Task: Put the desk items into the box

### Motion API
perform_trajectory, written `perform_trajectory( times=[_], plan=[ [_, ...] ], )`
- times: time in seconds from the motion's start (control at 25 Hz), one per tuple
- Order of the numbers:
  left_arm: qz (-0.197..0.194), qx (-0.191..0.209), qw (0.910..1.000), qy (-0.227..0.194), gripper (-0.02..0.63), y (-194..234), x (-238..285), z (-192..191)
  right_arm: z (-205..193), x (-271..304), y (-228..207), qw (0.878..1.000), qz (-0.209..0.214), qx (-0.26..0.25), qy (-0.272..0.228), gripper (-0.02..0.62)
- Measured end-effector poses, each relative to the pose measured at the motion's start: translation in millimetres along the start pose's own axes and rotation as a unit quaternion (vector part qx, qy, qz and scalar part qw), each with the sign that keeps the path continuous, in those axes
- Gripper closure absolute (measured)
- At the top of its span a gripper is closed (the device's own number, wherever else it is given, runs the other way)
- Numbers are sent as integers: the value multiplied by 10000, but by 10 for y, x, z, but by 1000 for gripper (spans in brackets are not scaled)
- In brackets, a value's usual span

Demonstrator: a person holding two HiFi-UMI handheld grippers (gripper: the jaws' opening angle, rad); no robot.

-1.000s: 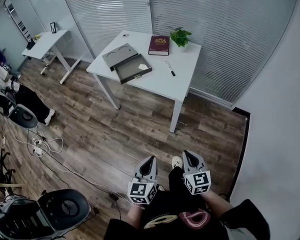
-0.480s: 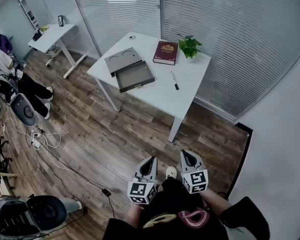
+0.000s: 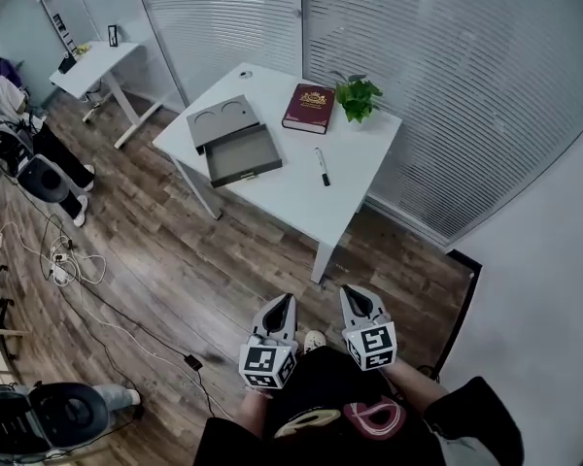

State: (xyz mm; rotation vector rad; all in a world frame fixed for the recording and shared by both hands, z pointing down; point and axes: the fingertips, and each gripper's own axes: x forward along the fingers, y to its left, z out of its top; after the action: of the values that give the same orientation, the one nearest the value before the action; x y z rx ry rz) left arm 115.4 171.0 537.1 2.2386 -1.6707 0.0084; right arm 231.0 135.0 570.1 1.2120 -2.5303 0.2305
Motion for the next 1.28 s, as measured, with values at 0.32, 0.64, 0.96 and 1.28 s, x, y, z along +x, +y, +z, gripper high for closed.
perform_trajectory(
  times=[0.32, 0.64, 0.96, 1.28],
  plan=[
    [-22, 28, 10000, 41, 588, -67, 230, 21, -20, 85, -224, 9999, -60, 150, -12, 584],
    [-229, 83, 9997, 72, 588, 118, 523, 103, 40, 326, -282, 9993, -210, 312, -24, 584],
    [-598, 202, 9979, 145, 588, 560, 974, 380, 239, 874, -372, 9974, -571, 431, 63, 584],
    [-949, 236, 9948, 279, 588, 1153, 1434, 624, 424, 1509, -426, 9935, -978, 563, 151, 584]
  ],
)
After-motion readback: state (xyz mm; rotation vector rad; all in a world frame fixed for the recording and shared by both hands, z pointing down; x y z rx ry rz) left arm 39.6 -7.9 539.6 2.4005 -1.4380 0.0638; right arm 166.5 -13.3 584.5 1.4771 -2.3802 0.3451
